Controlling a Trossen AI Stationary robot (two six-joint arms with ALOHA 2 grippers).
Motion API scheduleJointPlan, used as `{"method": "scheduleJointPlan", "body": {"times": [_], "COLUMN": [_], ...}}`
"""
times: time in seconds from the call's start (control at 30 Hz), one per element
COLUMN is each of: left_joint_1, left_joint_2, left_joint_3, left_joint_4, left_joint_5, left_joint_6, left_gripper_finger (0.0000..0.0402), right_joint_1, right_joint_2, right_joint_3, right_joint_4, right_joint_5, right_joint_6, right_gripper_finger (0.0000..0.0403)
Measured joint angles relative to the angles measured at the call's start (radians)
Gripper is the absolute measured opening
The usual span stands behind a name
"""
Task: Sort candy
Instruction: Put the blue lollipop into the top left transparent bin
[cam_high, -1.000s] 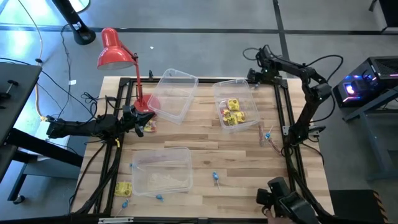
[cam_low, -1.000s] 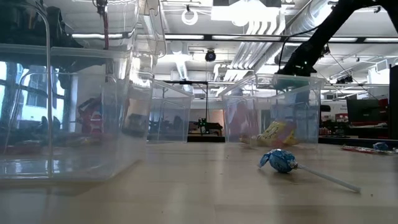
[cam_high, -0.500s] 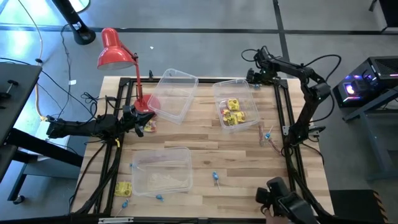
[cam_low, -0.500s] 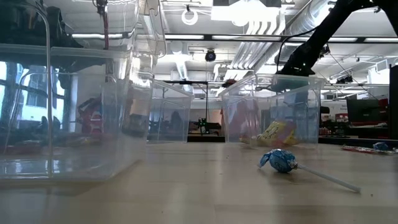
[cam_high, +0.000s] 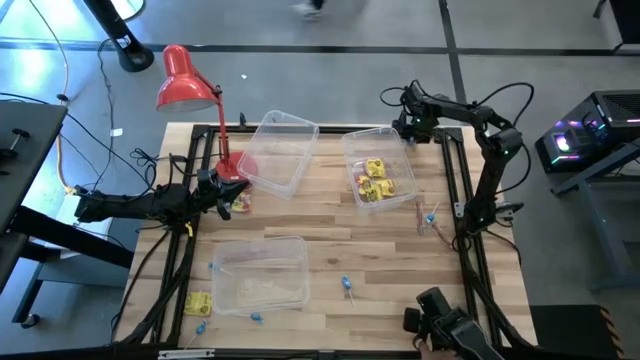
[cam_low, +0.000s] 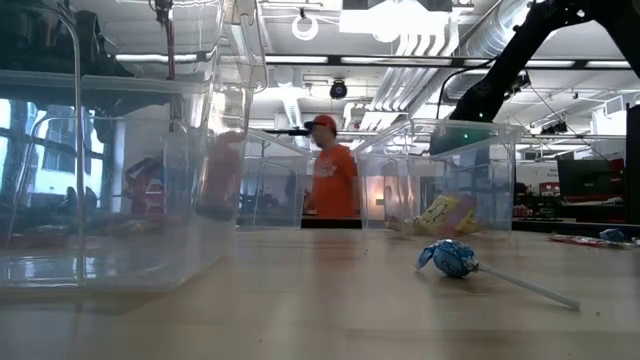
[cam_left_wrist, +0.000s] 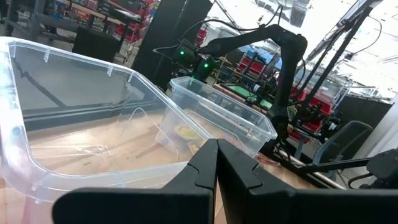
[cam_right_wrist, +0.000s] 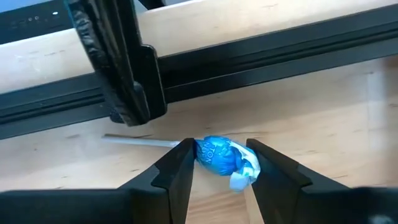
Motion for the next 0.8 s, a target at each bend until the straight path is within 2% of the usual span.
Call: {"method": "scheduleJointPlan", "body": {"times": [0.1, 0.23, 0.5, 0.8], "left_joint_1": [0.000, 0.000, 0.000, 0.000], "left_joint_2": [0.000, 0.000, 0.000, 0.000], "left_joint_3": [0.000, 0.000, 0.000, 0.000], "left_joint_4": [0.000, 0.000, 0.000, 0.000], "left_joint_5": [0.000, 0.000, 0.000, 0.000], "left_joint_6": [0.000, 0.000, 0.000, 0.000], "left_gripper_finger": [0.0000, 0.0000, 0.0000, 0.0000], "right_joint_1": [0.001, 0.001, 0.005, 0.011], "right_joint_2": [0.001, -0.003, -0.083, -0.341], "right_joint_3": [0.000, 0.001, -0.006, -0.005], "right_joint_4": [0.006, -0.005, -0.052, -0.023], "right_joint_5": [0.011, 0.012, 0.013, 0.028], "right_joint_6": [-0.028, -0.080, -0.142, -0.152], "right_gripper_finger": [0.0123, 0.0043, 0.0041, 0.0041]}}
